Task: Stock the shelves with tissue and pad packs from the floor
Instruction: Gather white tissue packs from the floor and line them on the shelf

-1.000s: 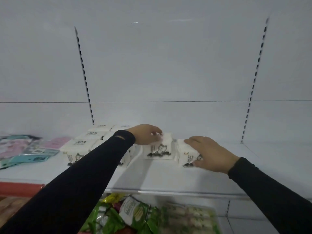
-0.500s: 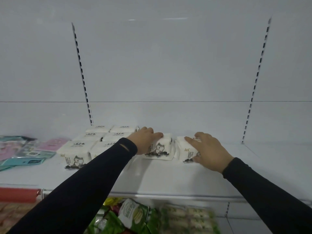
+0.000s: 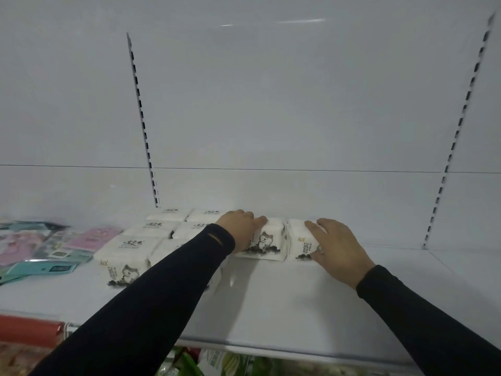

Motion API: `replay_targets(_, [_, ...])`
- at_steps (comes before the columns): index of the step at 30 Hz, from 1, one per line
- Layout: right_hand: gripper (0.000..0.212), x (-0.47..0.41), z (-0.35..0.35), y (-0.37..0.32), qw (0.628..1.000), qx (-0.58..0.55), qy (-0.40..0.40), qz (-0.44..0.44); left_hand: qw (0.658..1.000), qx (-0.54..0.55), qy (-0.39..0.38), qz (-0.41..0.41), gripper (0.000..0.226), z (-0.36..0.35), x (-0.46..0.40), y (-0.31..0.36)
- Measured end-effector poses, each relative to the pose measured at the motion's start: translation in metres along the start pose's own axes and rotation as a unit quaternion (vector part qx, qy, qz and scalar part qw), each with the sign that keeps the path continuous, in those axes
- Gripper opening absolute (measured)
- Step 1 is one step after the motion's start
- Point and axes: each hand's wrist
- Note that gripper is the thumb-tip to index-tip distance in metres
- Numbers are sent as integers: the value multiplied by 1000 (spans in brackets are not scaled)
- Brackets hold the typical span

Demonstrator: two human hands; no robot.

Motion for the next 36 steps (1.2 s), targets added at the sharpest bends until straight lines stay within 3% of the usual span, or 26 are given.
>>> replay_targets(5, [77,-13,-12,-4,1000,-5,1,-3,999,-30,2,29,60,-4,-16,0])
replay_targets(11, [77,-26,-21,-2,1000,1,-31,1,980,190,-31,49,78,12,-9,-32])
replay_targets(17, [71,-33,-27,-4,999,-30,-30,4,967,237,-58,74,72,2,-6,-49])
replay_targets(20, [72,-35,-31,-6,999,-39,-21,16,961,258,-34,90,58,-5,-12,-48])
replay_targets(24, [76,-36,-32,-8,999,-28,-6,27,956,272,-28,105,68,-11,-14,-50])
replay_targets(31, [75,-42,-7,-22,992,41,-122,-12,937,325,-26,124,76,3,-4,-48])
replay_targets(36, [71,-36,27,-43,995,-56,-78,-11,929,344,33,129,65,41,44,-52])
Point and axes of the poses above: each hand's wrist, its own x-axis away from the middle knuckle, its own z-axis out of the back of the hand, y = z × x, and after that the axes turned 3 degrees about x, right-handed
